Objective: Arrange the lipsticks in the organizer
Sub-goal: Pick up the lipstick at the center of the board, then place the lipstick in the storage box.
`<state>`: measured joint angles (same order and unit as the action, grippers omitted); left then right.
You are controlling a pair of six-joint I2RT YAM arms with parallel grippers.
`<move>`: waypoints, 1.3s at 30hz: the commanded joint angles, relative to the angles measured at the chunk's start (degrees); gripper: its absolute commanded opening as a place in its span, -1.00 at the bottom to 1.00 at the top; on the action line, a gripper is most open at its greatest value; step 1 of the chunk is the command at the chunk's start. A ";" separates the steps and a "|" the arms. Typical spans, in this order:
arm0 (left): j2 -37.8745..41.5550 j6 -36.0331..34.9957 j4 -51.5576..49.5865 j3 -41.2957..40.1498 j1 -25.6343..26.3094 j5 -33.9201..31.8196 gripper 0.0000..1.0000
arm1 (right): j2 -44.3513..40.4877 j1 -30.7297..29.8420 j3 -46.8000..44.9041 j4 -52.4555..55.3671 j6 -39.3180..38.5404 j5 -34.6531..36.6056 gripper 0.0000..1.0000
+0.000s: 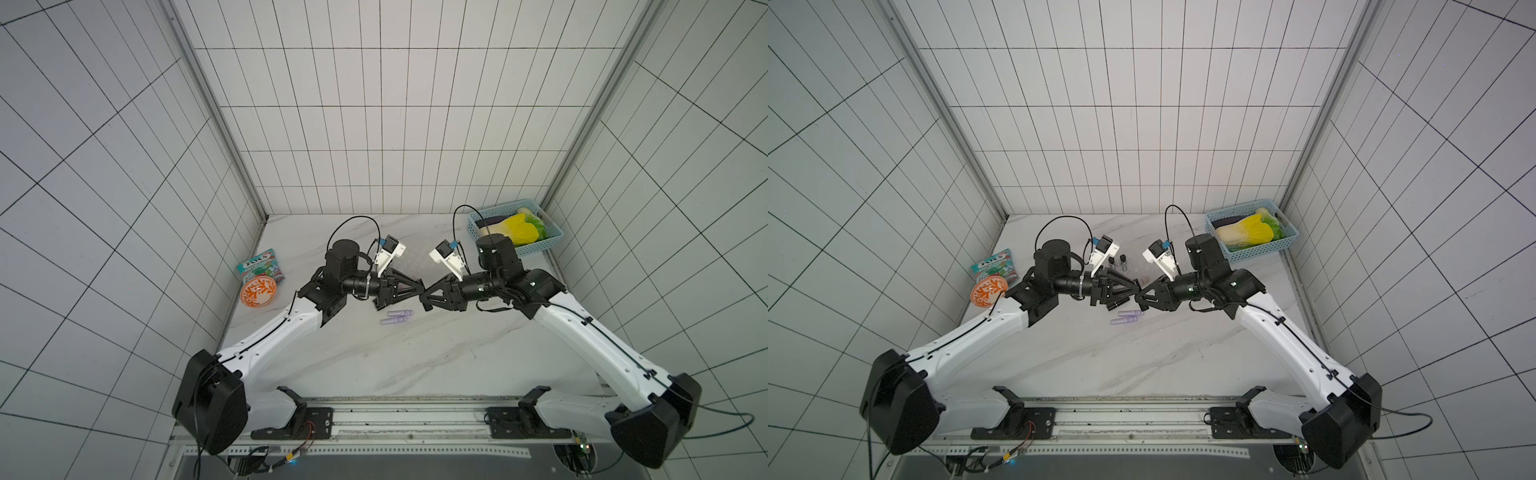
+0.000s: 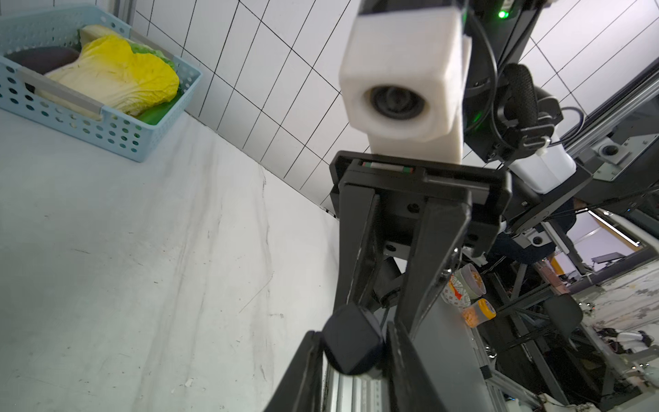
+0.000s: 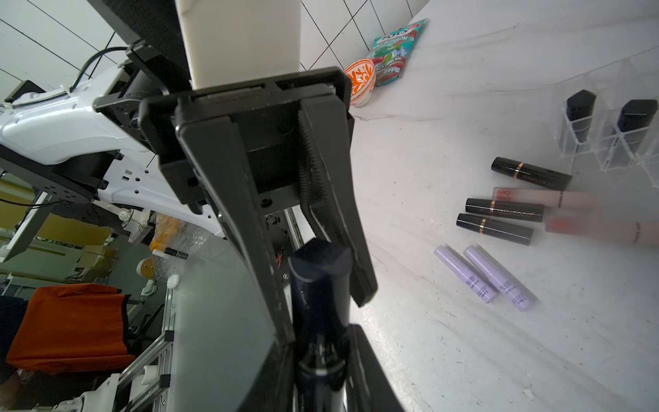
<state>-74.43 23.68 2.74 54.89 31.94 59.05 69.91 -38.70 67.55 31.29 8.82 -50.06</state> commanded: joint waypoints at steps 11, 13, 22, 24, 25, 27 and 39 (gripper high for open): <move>-0.39 -5.13 -5.83 3.06 0.56 -10.50 -0.94 | -2.76 0.60 -1.36 0.19 -0.33 7.86 0.54; -0.99 -8.55 -10.49 5.15 0.58 -18.09 -0.94 | -5.16 1.32 -2.74 -0.79 0.69 16.01 0.72; -11.85 -17.47 -11.00 12.78 0.66 -48.72 -0.94 | -15.60 1.70 -10.98 -7.34 2.18 36.80 1.00; -14.40 -18.04 -6.73 12.70 0.63 -52.94 -0.94 | -16.27 1.78 -12.68 -7.59 1.59 39.38 1.00; -15.48 -18.23 -5.04 12.69 0.62 -54.77 -0.94 | -16.30 1.83 -13.28 -7.68 1.41 39.91 1.00; -18.15 -18.61 -0.80 12.74 0.57 -58.76 -0.94 | -16.12 1.87 -14.68 -8.35 1.21 40.39 1.00; -33.94 -18.76 3.99 22.45 -1.53 -60.07 -0.95 | -15.13 2.05 -18.20 -14.87 3.66 35.28 0.95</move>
<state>-106.00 5.04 3.81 74.81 30.94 -1.10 54.48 -37.08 50.68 19.09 11.90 -13.67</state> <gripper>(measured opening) 0.157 0.978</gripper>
